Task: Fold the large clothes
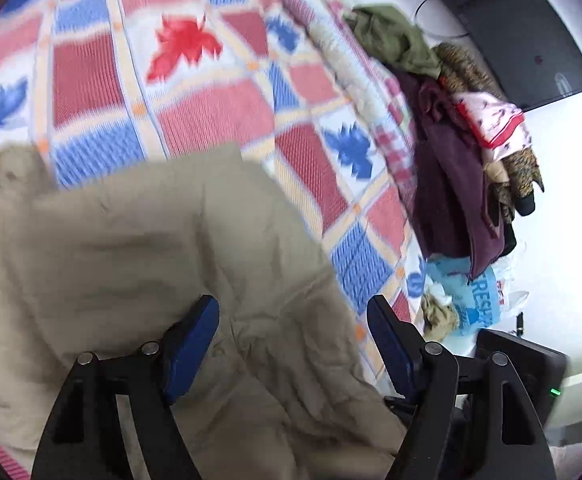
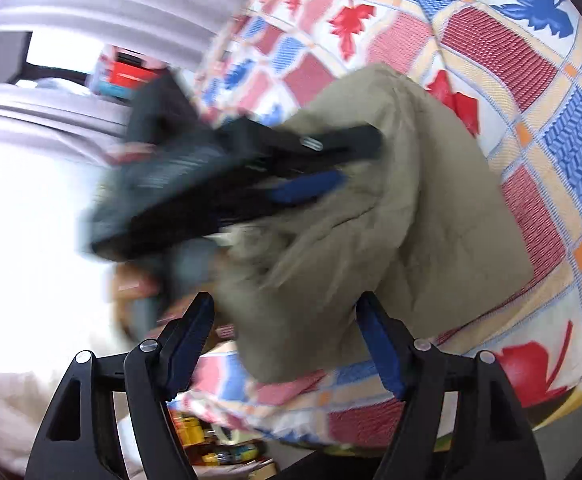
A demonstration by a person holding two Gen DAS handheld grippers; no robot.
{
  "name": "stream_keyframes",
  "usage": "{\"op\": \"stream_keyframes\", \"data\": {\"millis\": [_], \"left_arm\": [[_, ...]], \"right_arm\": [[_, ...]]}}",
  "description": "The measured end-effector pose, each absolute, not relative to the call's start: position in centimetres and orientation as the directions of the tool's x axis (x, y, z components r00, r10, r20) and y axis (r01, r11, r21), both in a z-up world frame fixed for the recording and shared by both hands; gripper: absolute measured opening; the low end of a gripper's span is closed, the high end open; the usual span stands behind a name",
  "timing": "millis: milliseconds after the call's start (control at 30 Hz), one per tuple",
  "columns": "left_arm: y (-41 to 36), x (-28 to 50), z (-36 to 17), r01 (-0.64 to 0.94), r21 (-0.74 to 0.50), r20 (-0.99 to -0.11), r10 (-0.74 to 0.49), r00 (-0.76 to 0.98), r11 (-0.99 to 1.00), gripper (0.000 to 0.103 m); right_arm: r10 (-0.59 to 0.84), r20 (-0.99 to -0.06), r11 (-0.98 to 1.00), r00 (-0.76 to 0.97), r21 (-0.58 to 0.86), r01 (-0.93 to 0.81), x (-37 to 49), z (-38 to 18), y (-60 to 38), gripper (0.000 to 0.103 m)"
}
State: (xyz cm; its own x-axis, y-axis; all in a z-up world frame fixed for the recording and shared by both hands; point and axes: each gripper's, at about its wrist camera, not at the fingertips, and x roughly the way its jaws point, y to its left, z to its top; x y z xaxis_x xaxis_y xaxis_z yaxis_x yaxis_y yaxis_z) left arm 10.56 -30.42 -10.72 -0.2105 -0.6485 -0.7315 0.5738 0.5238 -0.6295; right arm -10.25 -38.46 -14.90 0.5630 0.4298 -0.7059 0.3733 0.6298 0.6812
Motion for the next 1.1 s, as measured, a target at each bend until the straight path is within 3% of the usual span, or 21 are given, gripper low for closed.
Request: {"op": "stream_keyframes", "data": {"millis": [33,67,133,300,433,733,933,1100], "left_arm": [[-29.4,10.9,-9.5,0.592,-0.602,-0.736,-0.660,-0.151,0.536,0.077],[-28.4,11.2,-8.6,0.603,-0.572,-0.743,-0.663,-0.094,0.556,0.077],[-25.5,12.0,-7.2,0.615,-0.481,-0.764,-0.643,0.057,0.625,0.077],[-18.9,15.0,-9.2,0.505,-0.315,-0.826,-0.495,0.271,0.804,0.077],[-17.5,17.3,-12.7,0.395,-0.361,-0.842,-0.477,0.251,0.845,0.077],[-27.7,15.5,-14.3,0.534,-0.308,-0.841,-0.488,0.235,0.787,0.077],[-30.7,15.4,-15.6,0.546,-0.272,-0.861,-0.454,0.230,0.793,0.077],[-30.0,15.6,-15.9,0.545,-0.268,-0.865,-0.448,0.227,0.794,0.077]], "right_arm": [[0.397,-0.732,0.638,0.554,0.654,0.407,-10.1,-15.4,-38.8,0.040],[0.376,-0.757,0.646,0.534,0.628,0.434,-10.0,-15.8,-39.0,0.027],[0.328,-0.793,0.662,0.514,0.581,0.473,-10.2,-16.2,-39.5,0.019],[0.260,-0.826,0.737,0.500,0.505,0.450,-10.7,-15.0,-39.0,0.016],[0.225,-0.839,0.772,0.495,0.464,0.435,-11.0,-14.8,-38.8,0.016],[0.132,-0.896,0.779,0.425,0.359,0.515,-13.6,-17.2,-40.6,0.016],[0.166,-0.897,0.729,0.410,0.391,0.561,-14.5,-21.2,-42.8,0.017],[0.250,-0.855,0.650,0.454,0.496,0.576,-15.5,-19.5,-44.5,0.021]]}}
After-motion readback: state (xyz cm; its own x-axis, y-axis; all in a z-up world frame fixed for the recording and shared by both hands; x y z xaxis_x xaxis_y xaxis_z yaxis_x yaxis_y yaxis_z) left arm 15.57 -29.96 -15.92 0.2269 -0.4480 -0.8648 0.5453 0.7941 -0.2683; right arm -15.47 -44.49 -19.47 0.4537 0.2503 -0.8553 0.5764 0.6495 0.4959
